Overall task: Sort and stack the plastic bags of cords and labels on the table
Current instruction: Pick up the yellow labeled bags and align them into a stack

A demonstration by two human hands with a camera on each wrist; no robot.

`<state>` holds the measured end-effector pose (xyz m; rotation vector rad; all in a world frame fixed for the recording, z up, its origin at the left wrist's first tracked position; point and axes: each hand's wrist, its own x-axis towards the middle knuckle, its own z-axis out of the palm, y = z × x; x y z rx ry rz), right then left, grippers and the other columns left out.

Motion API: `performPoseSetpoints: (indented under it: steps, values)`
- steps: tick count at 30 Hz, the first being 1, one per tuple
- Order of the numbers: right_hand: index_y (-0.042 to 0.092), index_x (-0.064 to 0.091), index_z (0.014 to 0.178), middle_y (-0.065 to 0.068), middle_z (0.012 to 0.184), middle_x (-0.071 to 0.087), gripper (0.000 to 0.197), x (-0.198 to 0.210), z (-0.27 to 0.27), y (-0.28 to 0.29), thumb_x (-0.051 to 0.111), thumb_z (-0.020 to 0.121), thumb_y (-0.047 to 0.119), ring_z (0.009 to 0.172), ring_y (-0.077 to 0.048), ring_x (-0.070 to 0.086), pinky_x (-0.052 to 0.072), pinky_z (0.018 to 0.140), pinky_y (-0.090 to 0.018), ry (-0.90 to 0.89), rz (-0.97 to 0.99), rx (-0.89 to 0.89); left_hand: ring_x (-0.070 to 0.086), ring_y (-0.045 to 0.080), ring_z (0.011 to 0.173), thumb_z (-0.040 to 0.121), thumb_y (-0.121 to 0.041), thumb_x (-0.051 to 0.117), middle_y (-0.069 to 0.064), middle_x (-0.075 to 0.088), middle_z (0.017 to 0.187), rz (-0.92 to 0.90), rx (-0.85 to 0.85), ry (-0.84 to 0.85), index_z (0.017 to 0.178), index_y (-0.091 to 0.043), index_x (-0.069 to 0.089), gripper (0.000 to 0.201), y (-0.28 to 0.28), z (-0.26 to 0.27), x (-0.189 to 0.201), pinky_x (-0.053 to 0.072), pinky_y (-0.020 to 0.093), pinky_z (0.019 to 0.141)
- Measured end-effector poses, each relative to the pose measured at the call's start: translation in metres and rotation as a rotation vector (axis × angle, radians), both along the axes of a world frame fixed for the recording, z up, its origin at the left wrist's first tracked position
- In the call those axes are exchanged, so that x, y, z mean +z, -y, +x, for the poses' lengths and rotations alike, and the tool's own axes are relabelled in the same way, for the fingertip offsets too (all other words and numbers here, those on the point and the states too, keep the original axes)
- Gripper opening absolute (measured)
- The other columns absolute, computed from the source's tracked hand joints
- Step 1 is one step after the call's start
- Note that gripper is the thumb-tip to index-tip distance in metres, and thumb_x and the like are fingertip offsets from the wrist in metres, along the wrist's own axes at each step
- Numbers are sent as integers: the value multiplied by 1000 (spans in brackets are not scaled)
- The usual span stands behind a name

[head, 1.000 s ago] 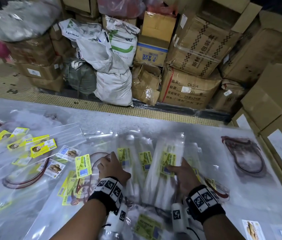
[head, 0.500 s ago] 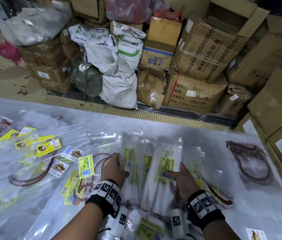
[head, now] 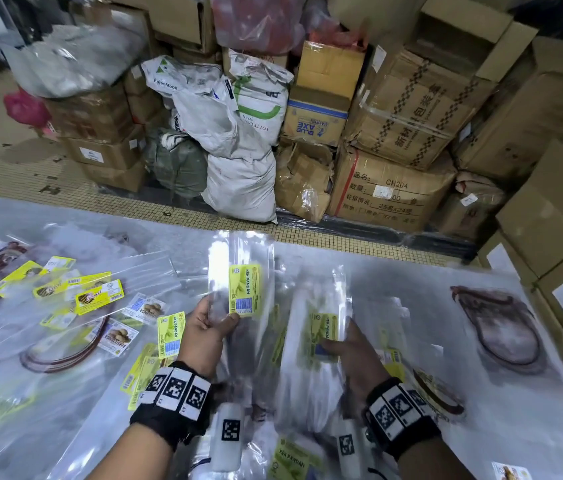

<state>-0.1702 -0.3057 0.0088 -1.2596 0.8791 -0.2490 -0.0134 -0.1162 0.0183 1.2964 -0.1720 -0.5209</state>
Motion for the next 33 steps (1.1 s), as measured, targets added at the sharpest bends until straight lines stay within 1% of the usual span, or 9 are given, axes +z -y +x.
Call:
performPoseSetpoints:
  steps: [4, 7, 10, 13, 17, 20, 24, 29, 33]
  values:
    - [13, 56, 126, -13, 110, 72, 47, 13, 13, -8, 57, 88, -14, 96, -30, 72, 58, 72, -30, 19, -9, 3, 64, 37, 102, 66, -5, 80, 24, 66, 117, -167, -13, -86, 124, -6, 59, 62, 0, 1, 5, 50, 50, 93]
    - [18, 57, 114, -11, 109, 71, 42, 27, 21, -12, 54, 89, -16, 92, -23, 71, 54, 65, -21, 55, -41, 23, 69, 32, 83, 42, -31, 96, 20, 72, 99, -174, -43, -125, 111, -3, 64, 82, 5, -2, 5, 56, 44, 82]
    - [17, 48, 128, -9, 131, 59, 51, 35, 26, -19, 57, 88, -14, 102, -19, 66, 55, 76, -24, 108, -15, 68, 67, 25, 64, 75, -15, 80, 19, 70, 83, -65, -40, -120, 102, 9, 61, 41, 14, -14, 5, 56, 29, 62]
    - [17, 17, 157, 1, 154, 30, 81, 40, 29, -28, 55, 90, -7, 116, -21, 55, 52, 84, -31, 96, 8, 93, 71, 25, 82, 89, 0, 62, 13, 73, 91, 226, -61, 46, 97, -6, 64, 11, 23, -22, 3, 58, 34, 73]
    - [19, 53, 127, 14, 116, 58, 28, 39, 27, -29, 56, 100, 24, 110, -11, 52, 37, 103, -36, 92, 172, 35, 69, 21, 83, 92, -4, 60, 6, 71, 97, 342, -119, 127, 100, -27, 57, 25, 27, -29, 3, 56, 35, 69]
    - [27, 62, 121, 16, 104, 62, 35, 37, 20, -29, 54, 93, 48, 101, -4, 57, 40, 99, -34, 105, 220, 52, 69, 9, 90, 91, -7, 64, -7, 70, 105, 318, -164, 159, 112, -38, 53, 39, 28, -35, 1, 57, 32, 78]
    - [18, 66, 119, 1, 113, 74, 29, 36, 16, -27, 51, 102, 35, 112, -18, 67, 47, 102, -44, 124, 179, 113, 68, 6, 86, 83, -11, 72, -6, 68, 108, 409, -165, 221, 123, -42, 46, 56, 32, -43, 4, 56, 28, 70]
    - [21, 52, 132, -6, 116, 72, 61, 24, 5, -14, 65, 83, -11, 109, -25, 69, 54, 96, -49, 42, -37, 113, 68, 25, 102, 82, 5, 61, 9, 70, 117, -15, -472, -162, 131, -36, 49, 65, 38, -60, 13, 56, 37, 78]
    - [13, 55, 128, -12, 110, 72, 65, 21, -17, 14, 62, 71, -17, 107, -34, 67, 56, 90, -48, -7, -107, 3, 65, 23, 93, 87, -32, 61, 10, 68, 111, 516, -377, 175, 111, -50, 62, 30, 46, -48, -6, 54, 36, 86]
